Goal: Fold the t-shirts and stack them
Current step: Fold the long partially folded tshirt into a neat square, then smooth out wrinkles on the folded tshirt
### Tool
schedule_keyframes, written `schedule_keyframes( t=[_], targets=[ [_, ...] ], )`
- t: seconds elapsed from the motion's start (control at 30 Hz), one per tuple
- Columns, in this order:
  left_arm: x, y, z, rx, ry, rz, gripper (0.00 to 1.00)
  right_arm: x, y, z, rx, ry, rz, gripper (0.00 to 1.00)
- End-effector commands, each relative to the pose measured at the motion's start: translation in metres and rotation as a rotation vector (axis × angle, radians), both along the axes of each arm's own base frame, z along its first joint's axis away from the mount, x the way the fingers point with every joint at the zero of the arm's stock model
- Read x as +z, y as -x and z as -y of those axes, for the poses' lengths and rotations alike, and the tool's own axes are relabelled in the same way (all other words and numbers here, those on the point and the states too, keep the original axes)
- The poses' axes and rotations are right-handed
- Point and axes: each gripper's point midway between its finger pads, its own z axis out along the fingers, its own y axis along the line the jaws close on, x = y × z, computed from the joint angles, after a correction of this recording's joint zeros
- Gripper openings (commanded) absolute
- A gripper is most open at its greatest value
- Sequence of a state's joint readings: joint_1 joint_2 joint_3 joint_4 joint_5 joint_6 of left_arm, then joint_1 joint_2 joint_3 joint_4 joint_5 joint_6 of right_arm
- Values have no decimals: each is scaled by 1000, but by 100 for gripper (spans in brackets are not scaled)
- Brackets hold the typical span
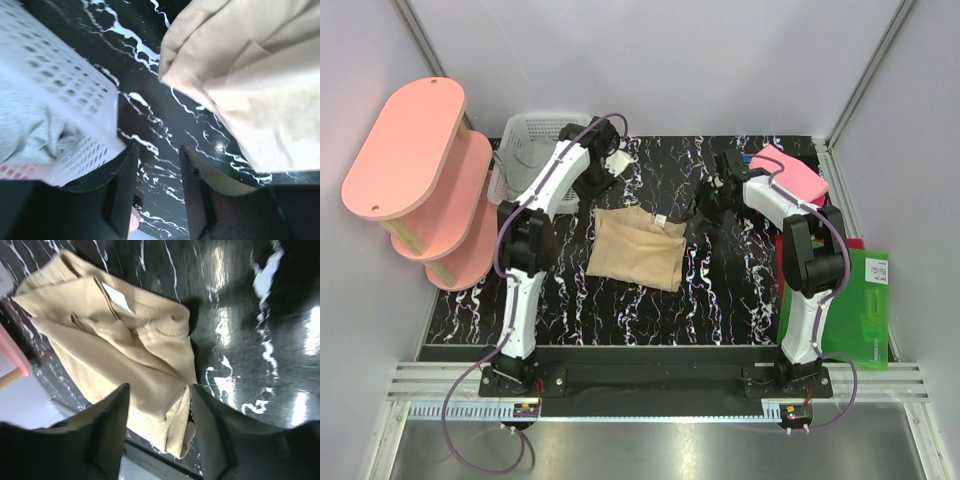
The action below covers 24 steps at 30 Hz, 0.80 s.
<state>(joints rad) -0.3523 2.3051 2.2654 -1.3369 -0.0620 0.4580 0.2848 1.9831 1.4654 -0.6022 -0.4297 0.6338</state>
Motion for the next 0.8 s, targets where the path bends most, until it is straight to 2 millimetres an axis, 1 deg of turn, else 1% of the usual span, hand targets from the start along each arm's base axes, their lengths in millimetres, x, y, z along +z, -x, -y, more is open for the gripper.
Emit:
schedule_keyframes(
  t=[0.0, 0.03, 0.07, 0.1, 0.13, 0.17, 0.2, 0.23, 0.27, 0.3, 0.33, 0.37, 0.4, 0.43, 0.47, 0.5, 0.53, 0.57, 0.6, 0.63, 0.7, 0.73, 0.77],
  targets=[
    [60, 33, 10, -20, 86, 74, 44, 23, -11, 28, -9, 190, 77, 62],
    [60, 48, 19, -54, 112, 46, 44, 24, -15, 42, -21, 265, 102, 63],
    [59, 67, 35, -109, 133, 16, 44, 31, -15, 48, -28, 300, 125, 63],
    [53, 95, 43, -161, 181, -35, 44, 34, -13, 52, -9, 343, 142, 63],
    [50, 110, 50, -195, 203, -61, 43, 39, -14, 56, -11, 369, 162, 61],
    [45, 127, 61, -243, 223, -86, 43, 46, -12, 53, 8, 352, 178, 60],
    [34, 145, 64, -266, 257, -127, 43, 51, -6, 38, 75, 289, 190, 55],
    [28, 151, 65, -271, 265, -145, 43, 55, -1, 28, 112, 249, 200, 52],
    [17, 161, 63, -264, 254, -185, 42, 64, 5, 16, 158, 196, 223, 49],
    [10, 165, 66, -255, 267, -217, 40, 70, 18, -7, 246, 75, 229, 47],
    [4, 168, 66, -251, 266, -239, 39, 76, 26, -20, 287, 18, 234, 44],
    [-3, 172, 65, -245, 263, -268, 39, 84, 33, -29, 317, -38, 240, 43],
    [-11, 171, 66, -229, 258, -282, 38, 96, 48, -47, 390, -160, 237, 42],
    [-16, 169, 67, -218, 251, -289, 37, 103, 61, -62, 447, -221, 248, 41],
    [-18, 163, 68, -199, 247, -282, 36, 112, 69, -70, 482, -255, 273, 42],
    [-29, 160, 69, -163, 235, -307, 35, 111, 77, -77, 517, -264, 286, 42],
    [-31, 156, 70, -139, 244, -314, 34, 106, 86, -86, 551, -264, 276, 42],
    [-36, 150, 75, -109, 259, -332, 34, 98, 89, -87, 557, -259, 255, 41],
    [-39, 147, 76, -93, 260, -338, 34, 91, 89, -87, 552, -253, 236, 42],
    [-42, 142, 76, -77, 260, -340, 33, 76, 88, -87, 542, -241, 195, 41],
    [-46, 135, 81, -54, 272, -345, 33, 62, 86, -88, 538, -236, 159, 40],
    [-47, 135, 82, -53, 277, -349, 32, 48, 85, -89, 537, -230, 122, 40],
    [-50, 133, 83, -52, 276, -352, 32, 44, 81, -92, 541, -236, 116, 39]
  ],
)
